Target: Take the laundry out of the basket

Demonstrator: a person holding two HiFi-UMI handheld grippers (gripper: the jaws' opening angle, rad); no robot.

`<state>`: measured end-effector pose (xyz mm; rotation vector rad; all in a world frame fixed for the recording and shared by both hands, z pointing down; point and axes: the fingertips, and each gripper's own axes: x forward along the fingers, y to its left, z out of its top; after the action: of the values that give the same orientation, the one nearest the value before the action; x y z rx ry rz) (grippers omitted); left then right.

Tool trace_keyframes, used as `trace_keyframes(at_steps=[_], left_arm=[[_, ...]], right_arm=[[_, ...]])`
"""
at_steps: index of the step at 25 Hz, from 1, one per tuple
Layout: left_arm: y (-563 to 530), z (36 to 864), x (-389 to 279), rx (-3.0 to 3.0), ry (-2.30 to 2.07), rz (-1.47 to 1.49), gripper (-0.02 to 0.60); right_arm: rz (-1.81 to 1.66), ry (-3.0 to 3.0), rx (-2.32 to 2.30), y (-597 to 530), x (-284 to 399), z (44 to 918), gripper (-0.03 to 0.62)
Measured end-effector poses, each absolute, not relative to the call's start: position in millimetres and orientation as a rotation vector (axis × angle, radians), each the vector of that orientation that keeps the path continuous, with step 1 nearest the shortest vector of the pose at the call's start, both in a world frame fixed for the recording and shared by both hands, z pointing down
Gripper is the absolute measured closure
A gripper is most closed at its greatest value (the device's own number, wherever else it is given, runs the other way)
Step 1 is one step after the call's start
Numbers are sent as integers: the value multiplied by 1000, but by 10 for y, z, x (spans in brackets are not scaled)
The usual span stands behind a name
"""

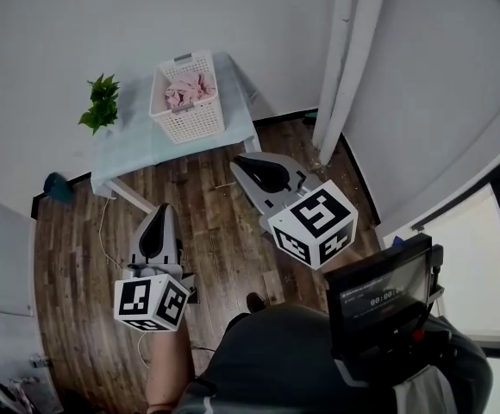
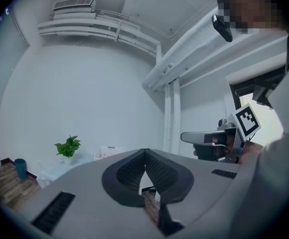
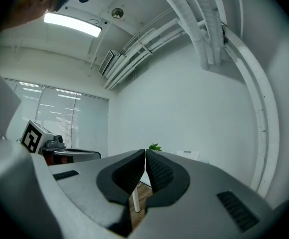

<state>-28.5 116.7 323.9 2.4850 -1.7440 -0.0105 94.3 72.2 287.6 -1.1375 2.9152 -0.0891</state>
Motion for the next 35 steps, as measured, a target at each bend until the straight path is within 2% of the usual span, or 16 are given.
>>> trace_keyframes(at_steps=[4, 13, 35], left_arm=[[1088, 3221, -318, 2509, -1722, -21, 572], [518, 3332, -948, 2500, -1651, -78, 572], [-1404, 3199, -975, 2446, -1784, -22, 572]], right_arm=[[-73, 2911, -1151, 641, 889, 2850, 576], [-54, 2957, -1174, 195, 203, 2885, 576], [-124, 2946, -1005, -1872, 117, 2856, 576]])
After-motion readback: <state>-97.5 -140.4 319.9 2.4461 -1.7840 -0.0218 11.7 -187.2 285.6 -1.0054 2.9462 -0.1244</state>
